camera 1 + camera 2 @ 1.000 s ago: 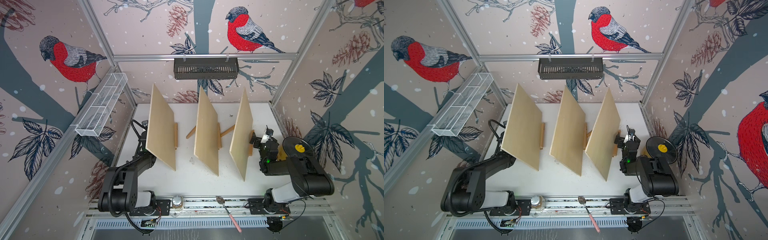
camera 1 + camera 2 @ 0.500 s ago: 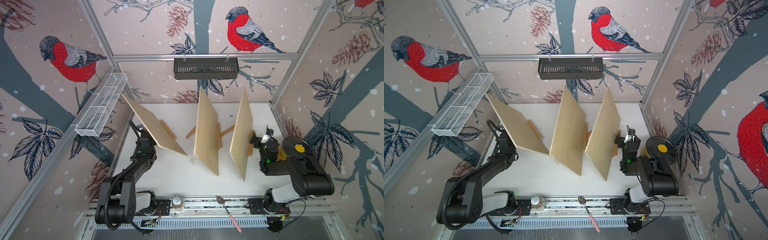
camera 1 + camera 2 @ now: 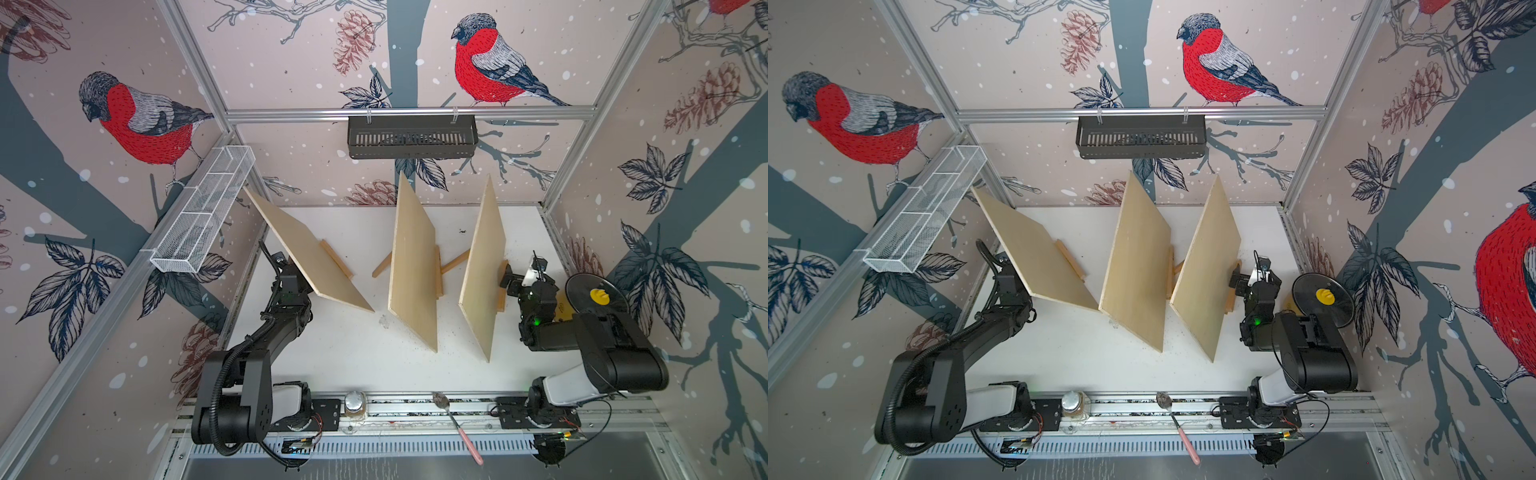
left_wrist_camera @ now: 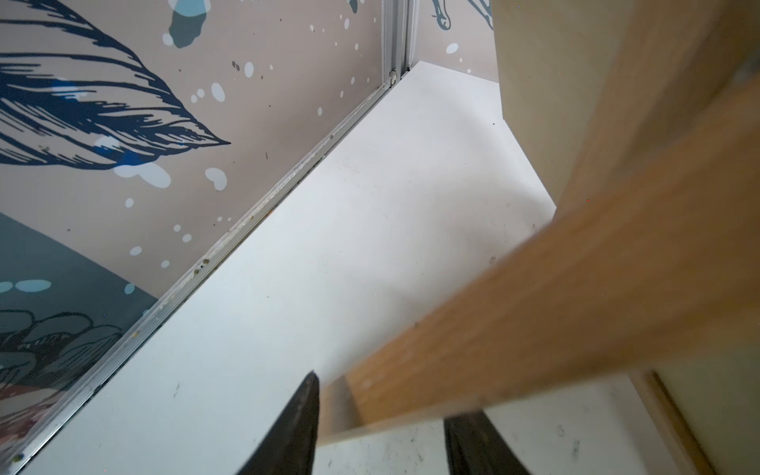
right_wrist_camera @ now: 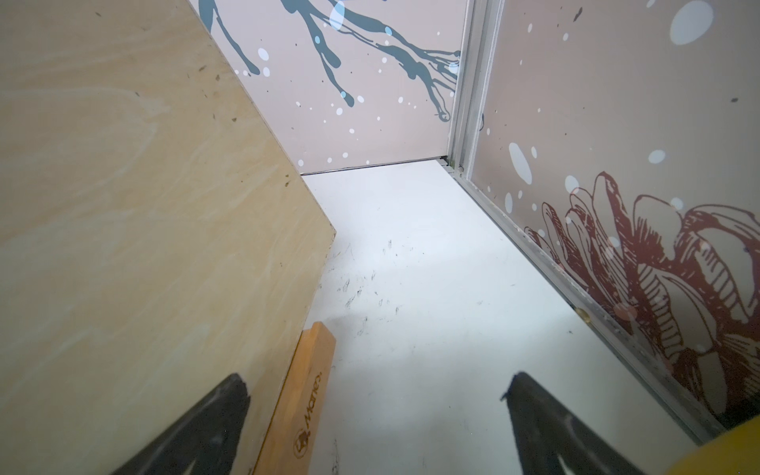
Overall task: Disassemble the easel
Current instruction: Pick up the drawing board from the easel.
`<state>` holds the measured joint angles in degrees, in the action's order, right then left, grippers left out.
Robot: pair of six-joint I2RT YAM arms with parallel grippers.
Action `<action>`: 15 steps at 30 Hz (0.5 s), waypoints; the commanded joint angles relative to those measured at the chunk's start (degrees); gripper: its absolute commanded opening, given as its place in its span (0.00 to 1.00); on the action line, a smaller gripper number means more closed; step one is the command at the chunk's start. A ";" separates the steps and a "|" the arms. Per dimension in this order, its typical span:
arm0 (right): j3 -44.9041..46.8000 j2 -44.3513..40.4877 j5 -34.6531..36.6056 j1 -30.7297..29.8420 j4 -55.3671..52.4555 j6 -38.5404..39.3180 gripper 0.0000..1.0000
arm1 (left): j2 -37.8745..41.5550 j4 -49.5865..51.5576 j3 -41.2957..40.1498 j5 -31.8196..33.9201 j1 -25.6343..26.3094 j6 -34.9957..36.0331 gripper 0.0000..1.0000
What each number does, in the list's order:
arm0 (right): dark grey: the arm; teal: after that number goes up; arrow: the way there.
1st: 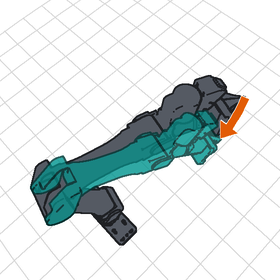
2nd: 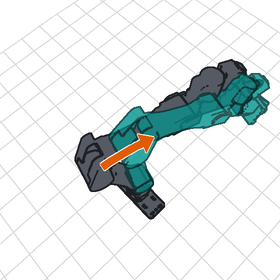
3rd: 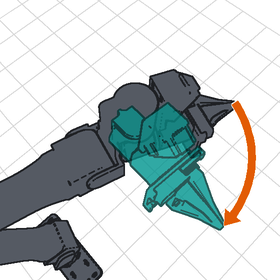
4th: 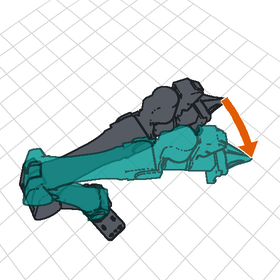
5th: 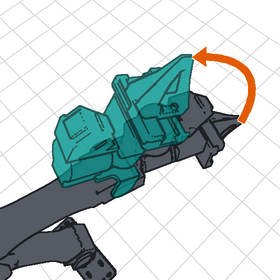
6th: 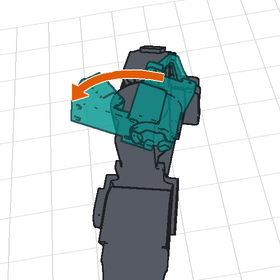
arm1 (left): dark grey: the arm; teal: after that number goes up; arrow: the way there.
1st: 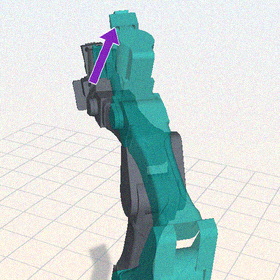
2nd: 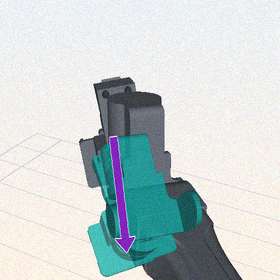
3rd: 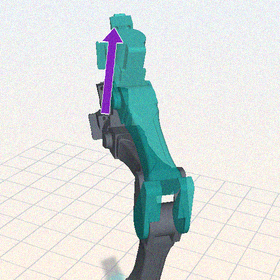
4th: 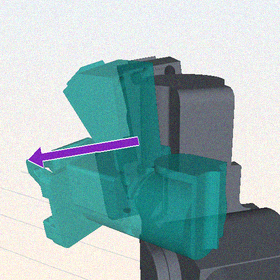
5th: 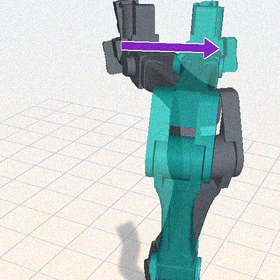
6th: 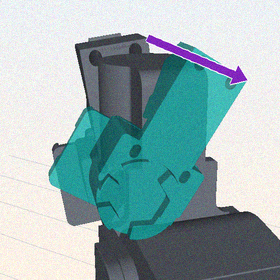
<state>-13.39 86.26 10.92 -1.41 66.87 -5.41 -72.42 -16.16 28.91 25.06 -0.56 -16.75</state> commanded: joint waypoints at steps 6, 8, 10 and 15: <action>-0.09 -0.15 -0.15 0.09 1.95 0.66 0.99 | 5.43 16.07 1.33 5.04 -0.21 -9.26 0.50; -0.09 -0.12 -0.15 0.12 1.95 0.66 0.99 | 6.73 18.64 0.97 6.99 -0.19 -11.22 0.51; -0.10 -0.15 -0.13 0.09 1.95 0.64 0.99 | 7.91 20.34 0.02 8.88 -0.23 -13.32 0.52; -0.16 -0.13 -0.14 0.09 1.94 0.66 0.99 | 13.35 23.36 -2.57 11.11 -0.59 -19.23 0.54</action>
<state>-13.39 86.26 10.92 -1.34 66.87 -5.41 -61.34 3.75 27.29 32.84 -0.97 -30.41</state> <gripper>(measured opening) 0.993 0.540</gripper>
